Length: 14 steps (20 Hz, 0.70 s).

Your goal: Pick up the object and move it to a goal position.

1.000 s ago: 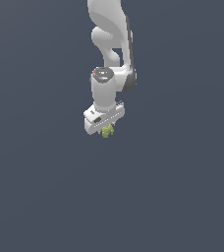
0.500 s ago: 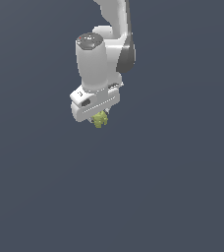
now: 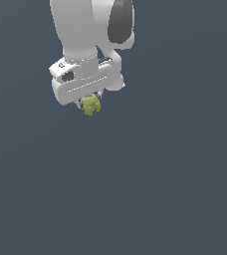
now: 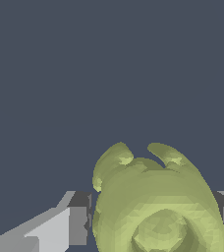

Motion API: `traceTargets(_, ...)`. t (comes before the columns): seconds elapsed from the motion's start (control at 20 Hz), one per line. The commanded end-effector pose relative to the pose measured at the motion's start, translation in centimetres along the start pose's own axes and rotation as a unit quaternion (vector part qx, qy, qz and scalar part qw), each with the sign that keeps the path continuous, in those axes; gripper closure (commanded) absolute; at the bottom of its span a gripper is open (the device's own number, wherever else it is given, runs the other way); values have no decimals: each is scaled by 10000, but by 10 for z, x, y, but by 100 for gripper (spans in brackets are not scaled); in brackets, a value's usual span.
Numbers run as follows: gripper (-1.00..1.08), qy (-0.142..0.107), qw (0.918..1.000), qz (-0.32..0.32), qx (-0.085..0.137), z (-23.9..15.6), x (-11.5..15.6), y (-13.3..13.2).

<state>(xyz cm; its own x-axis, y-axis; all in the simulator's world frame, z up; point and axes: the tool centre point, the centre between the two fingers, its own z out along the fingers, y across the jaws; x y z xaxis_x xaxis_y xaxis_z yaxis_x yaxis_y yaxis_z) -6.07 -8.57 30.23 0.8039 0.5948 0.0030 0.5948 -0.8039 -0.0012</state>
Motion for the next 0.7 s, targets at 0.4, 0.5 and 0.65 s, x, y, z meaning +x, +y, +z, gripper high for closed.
traceTargets(0.4, 108, -7, 10000, 1, 1, -100, -7, 32)
traceTargets(0.5, 108, -9, 10000, 3, -1, -116, -8, 37)
traceTargets(0.65, 108, -9, 10000, 3, -1, -138, -9, 45)
